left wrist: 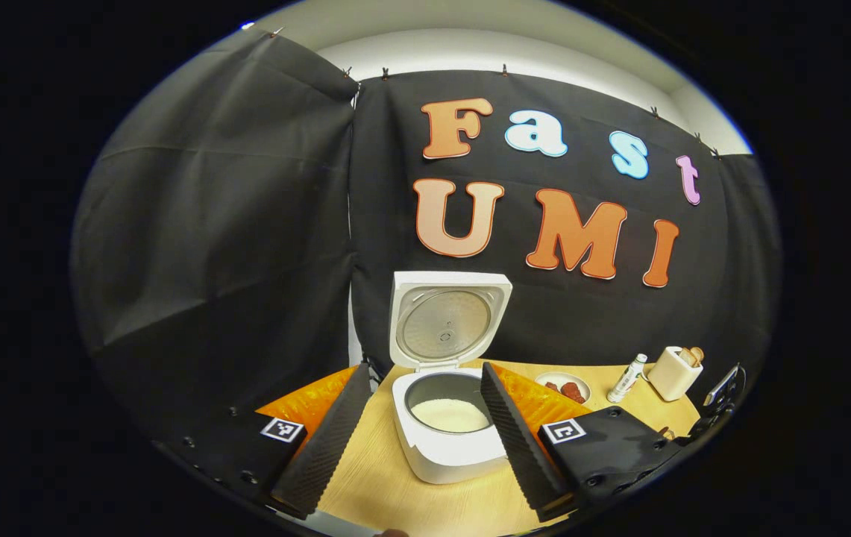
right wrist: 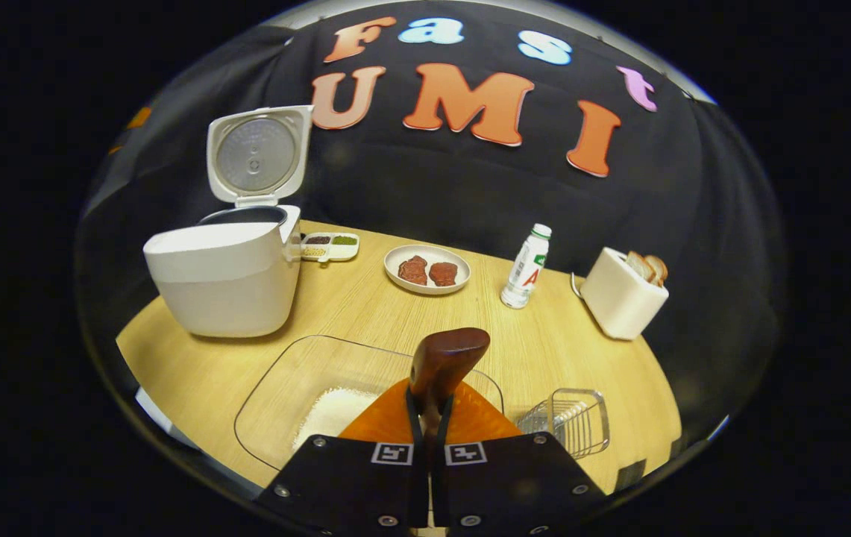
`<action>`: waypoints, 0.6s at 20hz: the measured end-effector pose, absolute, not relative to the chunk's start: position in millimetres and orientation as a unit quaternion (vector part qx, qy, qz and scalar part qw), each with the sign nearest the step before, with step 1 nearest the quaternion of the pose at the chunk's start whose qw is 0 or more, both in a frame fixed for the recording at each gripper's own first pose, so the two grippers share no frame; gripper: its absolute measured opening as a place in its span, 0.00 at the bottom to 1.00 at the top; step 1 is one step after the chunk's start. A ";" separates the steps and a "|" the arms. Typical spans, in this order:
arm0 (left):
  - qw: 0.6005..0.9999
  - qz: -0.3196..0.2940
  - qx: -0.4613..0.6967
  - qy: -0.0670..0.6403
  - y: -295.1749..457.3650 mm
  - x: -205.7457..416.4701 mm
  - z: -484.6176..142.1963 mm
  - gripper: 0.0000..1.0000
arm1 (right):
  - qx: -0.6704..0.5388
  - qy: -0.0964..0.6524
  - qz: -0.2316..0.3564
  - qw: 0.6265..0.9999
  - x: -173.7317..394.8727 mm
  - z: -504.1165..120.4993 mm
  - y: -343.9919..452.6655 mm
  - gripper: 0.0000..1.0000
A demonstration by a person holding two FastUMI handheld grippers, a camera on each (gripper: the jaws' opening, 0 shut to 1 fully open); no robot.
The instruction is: Close the left gripper, press the button to open the rice cooker; take a wooden spoon from the chopstick holder with the right hand, scoop a spoonful of rice and pour it into the rice cooker, then put the wooden spoon back into the chopstick holder.
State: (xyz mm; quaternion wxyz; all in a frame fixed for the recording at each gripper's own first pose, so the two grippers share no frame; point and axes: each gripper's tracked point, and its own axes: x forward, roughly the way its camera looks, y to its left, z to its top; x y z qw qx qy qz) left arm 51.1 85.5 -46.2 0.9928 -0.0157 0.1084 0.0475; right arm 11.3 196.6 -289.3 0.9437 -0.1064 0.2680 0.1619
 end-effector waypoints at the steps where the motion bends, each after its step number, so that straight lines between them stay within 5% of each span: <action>1: 0.993 0.046 -0.016 0.111 83.6 52.2 -48.2 1.00 | -0.079 0.268 0.158 0.947 12.0 -290.4 199.4 0.01; 12: 0.992 0.039 -0.020 0.122 74.9 55.9 -57.4 1.00 | 0.198 0.372 0.140 0.896 -3.4 -310.8 237.2 0.01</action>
